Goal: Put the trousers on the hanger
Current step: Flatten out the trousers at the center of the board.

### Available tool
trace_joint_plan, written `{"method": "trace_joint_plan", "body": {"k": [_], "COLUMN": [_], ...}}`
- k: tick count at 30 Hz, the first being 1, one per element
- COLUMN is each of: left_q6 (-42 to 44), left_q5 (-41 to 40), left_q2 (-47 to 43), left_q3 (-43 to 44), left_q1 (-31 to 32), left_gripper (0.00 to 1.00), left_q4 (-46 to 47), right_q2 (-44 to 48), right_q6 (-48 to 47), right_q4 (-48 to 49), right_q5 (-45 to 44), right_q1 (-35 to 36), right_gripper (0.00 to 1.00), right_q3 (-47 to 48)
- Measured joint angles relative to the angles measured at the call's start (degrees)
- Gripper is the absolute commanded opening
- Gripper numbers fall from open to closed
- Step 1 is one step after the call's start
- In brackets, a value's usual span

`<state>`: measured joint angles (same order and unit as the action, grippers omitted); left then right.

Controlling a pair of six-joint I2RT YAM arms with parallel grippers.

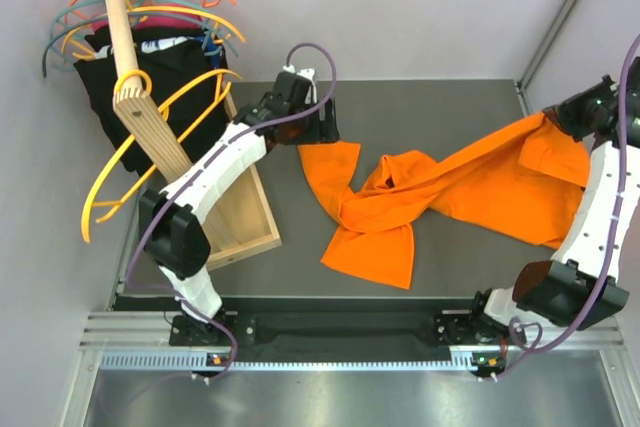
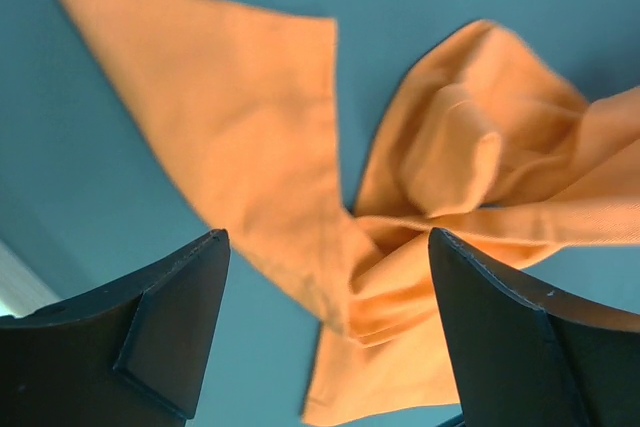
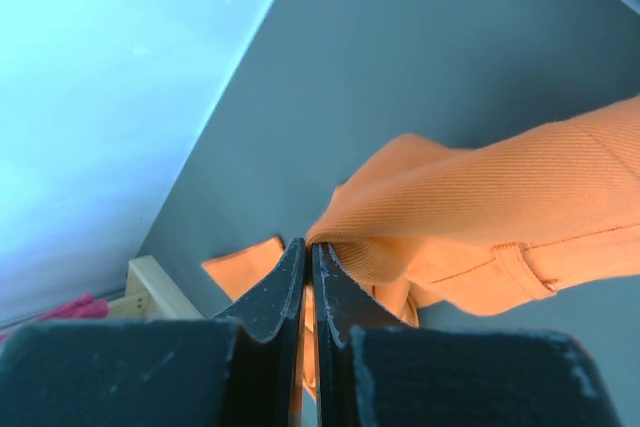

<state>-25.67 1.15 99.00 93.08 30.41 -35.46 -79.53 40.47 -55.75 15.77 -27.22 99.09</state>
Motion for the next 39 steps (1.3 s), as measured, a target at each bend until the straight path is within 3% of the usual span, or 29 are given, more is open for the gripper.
{"method": "trace_joint_plan", "body": {"k": [5,9,19,29,39], "left_q6": [-2.3,-3.1,-4.2,-4.8,-5.3], "left_q5": [0.1,-7.3,-22.4,-31.9,-32.2], "left_q2": [4.6,12.4,35.2,37.8,38.9], "left_q3": [8.3,13.8,30.7,30.9,26.6], "left_q1": [0.0,1.2,8.8,12.8,13.0], "left_gripper": [0.86,0.85,0.82,0.74,0.72], "left_q4": [-2.8,-4.2,-9.1,-10.8,-10.4], "right_q2": [6.2,9.6,4.9,4.0,3.9], "right_q6": [0.4,1.7,2.1,2.9,2.9], "right_q4": [-2.0,-1.9,-1.3,-0.7,-0.8], "right_q5": [-0.5,1.1,2.2,3.4,4.0], "right_q1": [-0.3,-0.3,0.4,0.4,0.4], "right_gripper": [0.00,0.00,0.00,0.00,0.00], "right_q3": [0.7,0.6,-0.1,0.0,1.2]}}
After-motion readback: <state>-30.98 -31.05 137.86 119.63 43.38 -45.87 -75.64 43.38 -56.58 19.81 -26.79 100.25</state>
